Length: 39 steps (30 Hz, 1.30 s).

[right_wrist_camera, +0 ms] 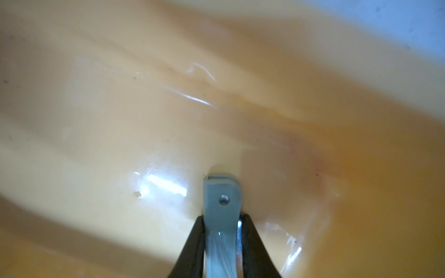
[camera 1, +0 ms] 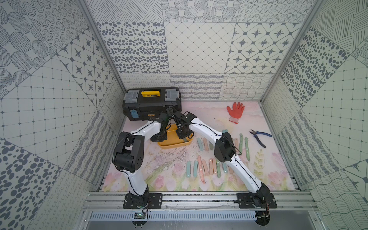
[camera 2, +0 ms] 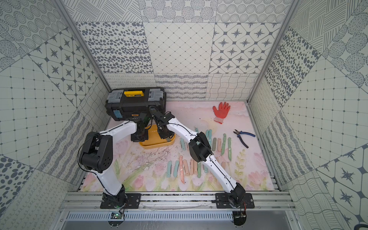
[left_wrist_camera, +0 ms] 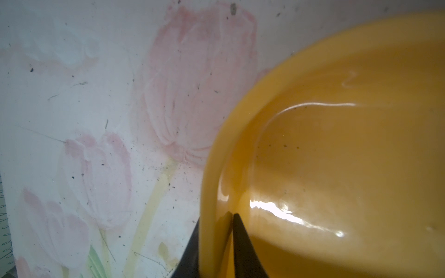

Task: Take the fruit knife out of the storage box
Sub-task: Adjust the storage box at the center of the board, then place the fruit knife at the center of the board.

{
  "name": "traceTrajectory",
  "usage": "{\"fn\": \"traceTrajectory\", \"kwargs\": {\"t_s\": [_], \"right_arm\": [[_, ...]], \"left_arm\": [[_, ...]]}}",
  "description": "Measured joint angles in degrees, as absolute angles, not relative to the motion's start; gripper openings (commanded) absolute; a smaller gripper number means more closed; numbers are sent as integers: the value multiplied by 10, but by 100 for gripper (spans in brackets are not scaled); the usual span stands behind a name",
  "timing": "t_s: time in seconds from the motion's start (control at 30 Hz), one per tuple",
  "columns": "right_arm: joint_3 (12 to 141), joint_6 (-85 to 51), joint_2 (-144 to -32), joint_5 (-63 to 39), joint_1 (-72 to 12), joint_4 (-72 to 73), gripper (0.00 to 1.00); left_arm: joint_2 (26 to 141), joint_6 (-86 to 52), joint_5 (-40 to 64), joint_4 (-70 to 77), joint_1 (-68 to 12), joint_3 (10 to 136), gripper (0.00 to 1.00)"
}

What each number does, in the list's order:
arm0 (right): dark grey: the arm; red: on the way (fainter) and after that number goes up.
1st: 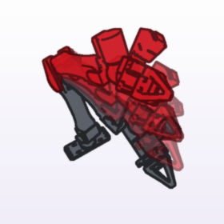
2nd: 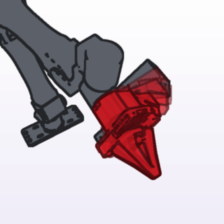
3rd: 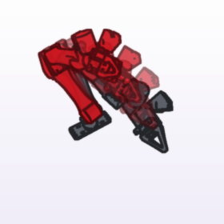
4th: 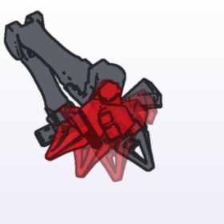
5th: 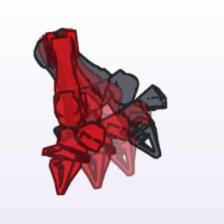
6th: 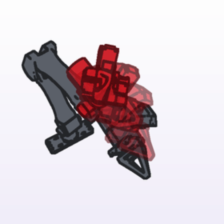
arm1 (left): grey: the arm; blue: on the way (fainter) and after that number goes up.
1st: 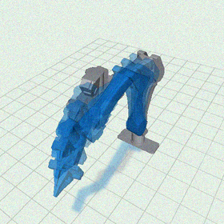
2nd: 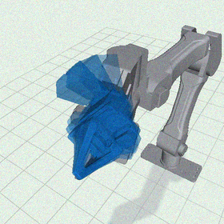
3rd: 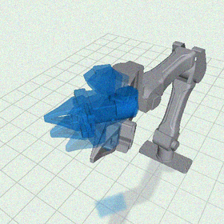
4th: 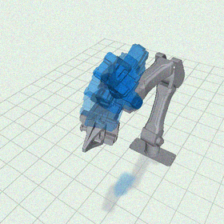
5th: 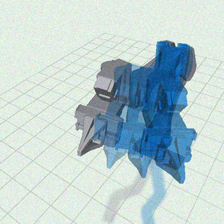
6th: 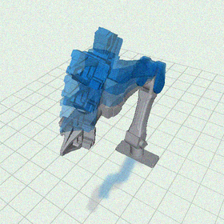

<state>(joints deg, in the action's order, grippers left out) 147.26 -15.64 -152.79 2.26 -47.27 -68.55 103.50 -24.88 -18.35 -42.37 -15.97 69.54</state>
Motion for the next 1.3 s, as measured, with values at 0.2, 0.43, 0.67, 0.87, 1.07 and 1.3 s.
{"fn": "traceTrajectory", "kwargs": {"t_s": [0.2,0.43,0.67,0.87,1.07,1.3], "right_arm": [[1454,-156,-1511,25,-468,-670,18],[1454,-156,-1492,25,-465,-664,18],[1454,-157,-1471,26,-458,-662,17],[1447,-157,-1439,18,-448,-657,17],[1433,-159,-1383,15,-431,-652,17],[1314,-164,-1270,19,-405,-616,18]], "left_arm": [[1035,-249,-183,-424,-160,695,18],[1035,-249,-184,-424,-160,695,18],[1035,-249,-184,-424,-160,695,18],[1037,-249,-185,-424,-160,696,18],[1044,-249,-194,-431,-161,704,18],[1070,-253,-229,-461,-175,732,15]]}}
